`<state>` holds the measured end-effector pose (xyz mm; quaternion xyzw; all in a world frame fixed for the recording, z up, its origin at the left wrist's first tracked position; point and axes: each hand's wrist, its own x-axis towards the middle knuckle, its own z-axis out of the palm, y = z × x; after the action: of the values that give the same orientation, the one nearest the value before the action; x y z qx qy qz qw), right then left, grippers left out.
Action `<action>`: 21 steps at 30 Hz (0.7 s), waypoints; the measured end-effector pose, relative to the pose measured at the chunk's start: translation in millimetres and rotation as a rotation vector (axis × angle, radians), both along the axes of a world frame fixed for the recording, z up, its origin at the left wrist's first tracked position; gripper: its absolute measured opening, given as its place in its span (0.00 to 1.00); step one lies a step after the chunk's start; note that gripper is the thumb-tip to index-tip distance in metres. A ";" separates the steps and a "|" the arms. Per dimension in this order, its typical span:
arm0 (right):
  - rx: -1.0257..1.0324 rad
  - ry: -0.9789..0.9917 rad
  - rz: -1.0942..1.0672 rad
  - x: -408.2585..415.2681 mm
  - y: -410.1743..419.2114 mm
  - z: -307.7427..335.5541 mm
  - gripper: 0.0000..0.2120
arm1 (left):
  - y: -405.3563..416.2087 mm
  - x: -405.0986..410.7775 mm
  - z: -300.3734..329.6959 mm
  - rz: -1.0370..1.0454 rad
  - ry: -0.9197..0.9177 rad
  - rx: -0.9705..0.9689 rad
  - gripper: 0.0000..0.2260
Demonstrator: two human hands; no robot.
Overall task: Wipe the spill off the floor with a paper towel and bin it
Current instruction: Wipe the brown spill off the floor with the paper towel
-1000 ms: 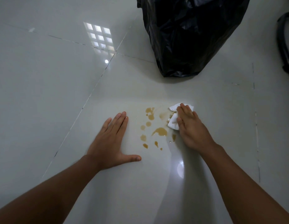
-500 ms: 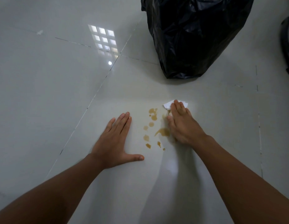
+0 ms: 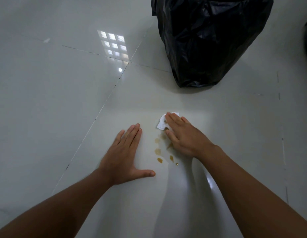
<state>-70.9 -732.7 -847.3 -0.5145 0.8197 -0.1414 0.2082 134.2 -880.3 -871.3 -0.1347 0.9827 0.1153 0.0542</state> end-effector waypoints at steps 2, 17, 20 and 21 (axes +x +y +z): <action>0.037 -0.052 -0.047 3.0 -7.3 -1.0 0.34 | -0.7 1.0 -0.9 -0.002 0.001 -0.003 0.61; -0.127 0.047 0.090 30.4 -2.4 1.3 0.22 | -2.9 1.9 -3.0 -0.015 -0.010 -0.001 0.62; -0.153 0.151 0.058 32.0 -6.4 9.2 0.13 | -3.2 2.8 -3.4 -0.021 -0.004 0.007 0.62; -0.163 0.193 0.040 31.6 -8.6 12.1 0.11 | -3.3 2.9 -3.5 -0.021 -0.001 0.010 0.61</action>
<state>-39.3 -741.4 -835.2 -0.5572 0.8113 -0.1532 0.0887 137.0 -883.7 -874.8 -0.1240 0.9834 0.1194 0.0567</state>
